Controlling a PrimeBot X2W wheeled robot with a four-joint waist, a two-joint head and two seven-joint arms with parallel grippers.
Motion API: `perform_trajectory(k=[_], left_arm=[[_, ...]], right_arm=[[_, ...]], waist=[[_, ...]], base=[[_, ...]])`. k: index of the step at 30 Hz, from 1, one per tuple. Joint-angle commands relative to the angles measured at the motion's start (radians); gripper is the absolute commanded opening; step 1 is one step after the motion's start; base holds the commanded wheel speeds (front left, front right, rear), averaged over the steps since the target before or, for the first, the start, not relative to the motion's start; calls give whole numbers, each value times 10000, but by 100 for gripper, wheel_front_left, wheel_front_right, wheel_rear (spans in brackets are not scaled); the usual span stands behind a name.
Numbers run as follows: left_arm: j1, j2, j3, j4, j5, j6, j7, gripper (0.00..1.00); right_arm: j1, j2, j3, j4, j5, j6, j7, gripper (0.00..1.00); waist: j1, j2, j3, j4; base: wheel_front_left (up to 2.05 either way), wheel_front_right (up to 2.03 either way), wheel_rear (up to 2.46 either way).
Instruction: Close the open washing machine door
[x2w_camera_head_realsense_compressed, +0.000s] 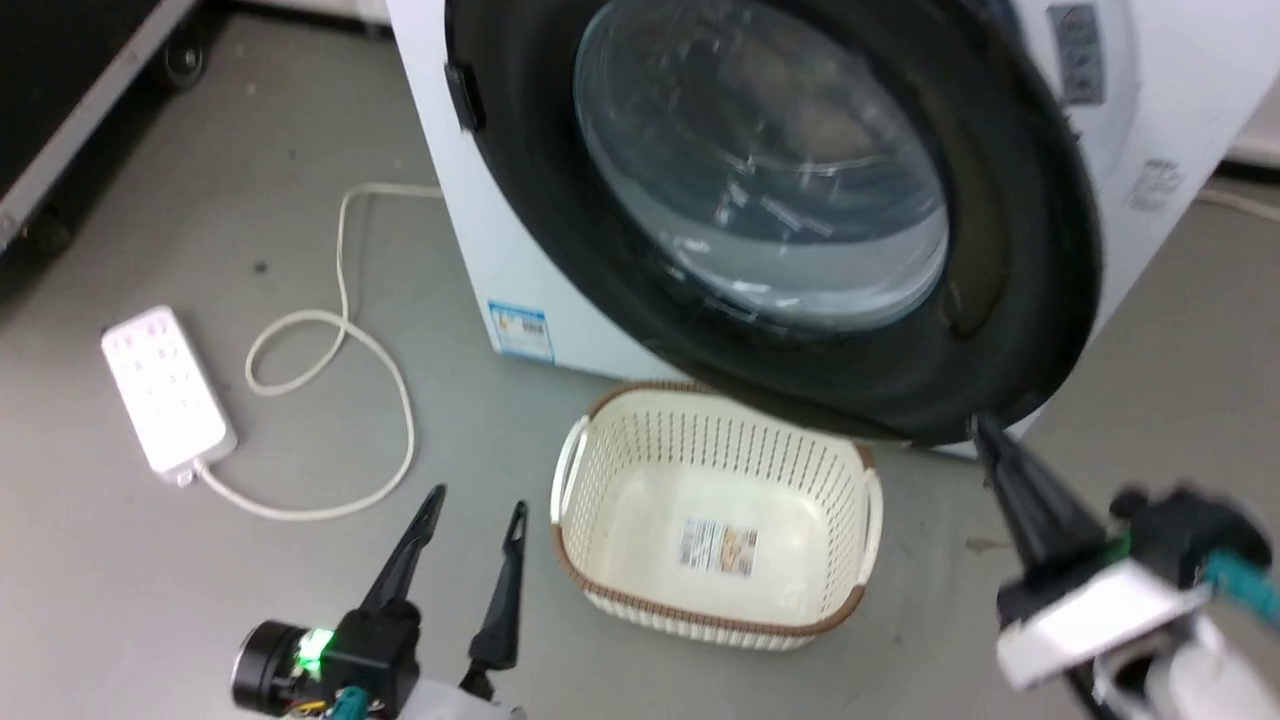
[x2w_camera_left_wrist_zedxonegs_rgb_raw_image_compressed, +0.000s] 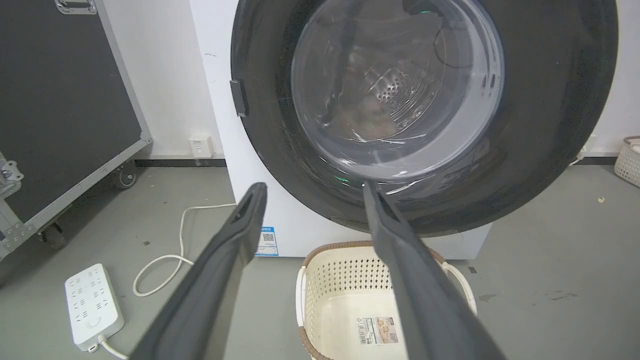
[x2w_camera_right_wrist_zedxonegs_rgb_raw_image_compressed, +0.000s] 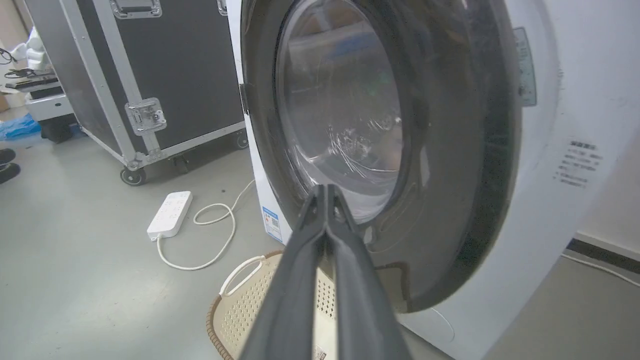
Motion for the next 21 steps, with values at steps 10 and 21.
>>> perform_trajectory(k=[10, 21], left_arm=[[-831, -502, -135, -99, 363, -212, -43, 100], [-1311, -805, -145, -180, 502, -251, -43, 100]], right_arm=[[-3355, -1790, 831, 1325, 1385, 8, 802, 0], [-5905, -2746, 1124, 3152, 2516, 8, 967, 0]], waist=[[-2, -1, 1296, 490], [-2, -1, 2134, 807]], base=[[0, 0, 0], [0, 0, 0]])
